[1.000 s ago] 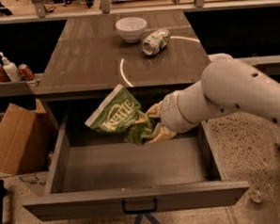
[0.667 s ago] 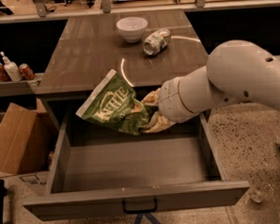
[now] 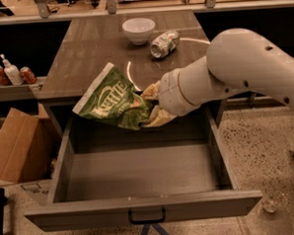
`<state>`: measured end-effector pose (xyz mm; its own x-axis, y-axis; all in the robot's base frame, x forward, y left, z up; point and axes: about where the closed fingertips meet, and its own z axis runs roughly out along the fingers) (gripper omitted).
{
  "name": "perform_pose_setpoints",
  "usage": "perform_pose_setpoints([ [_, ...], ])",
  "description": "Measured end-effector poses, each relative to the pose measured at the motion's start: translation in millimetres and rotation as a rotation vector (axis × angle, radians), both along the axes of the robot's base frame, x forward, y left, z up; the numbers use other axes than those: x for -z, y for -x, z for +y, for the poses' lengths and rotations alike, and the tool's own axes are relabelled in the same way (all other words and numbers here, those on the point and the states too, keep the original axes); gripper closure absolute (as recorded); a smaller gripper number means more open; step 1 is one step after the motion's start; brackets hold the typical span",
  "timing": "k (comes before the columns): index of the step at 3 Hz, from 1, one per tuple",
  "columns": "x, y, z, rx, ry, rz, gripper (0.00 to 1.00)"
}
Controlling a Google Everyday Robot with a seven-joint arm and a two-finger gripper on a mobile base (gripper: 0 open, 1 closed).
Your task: Pick green jalapeno chip bag from top drawer and place on counter
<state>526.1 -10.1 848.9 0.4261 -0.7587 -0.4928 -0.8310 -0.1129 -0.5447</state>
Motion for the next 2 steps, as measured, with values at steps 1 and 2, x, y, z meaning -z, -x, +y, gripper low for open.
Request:
perform_pose_setpoints([
  [1,-15,-37,24,-0.048,0.013,-0.033,1.00],
  [2,-28,-73,56,-0.101,0.009,-0.061,1.00],
])
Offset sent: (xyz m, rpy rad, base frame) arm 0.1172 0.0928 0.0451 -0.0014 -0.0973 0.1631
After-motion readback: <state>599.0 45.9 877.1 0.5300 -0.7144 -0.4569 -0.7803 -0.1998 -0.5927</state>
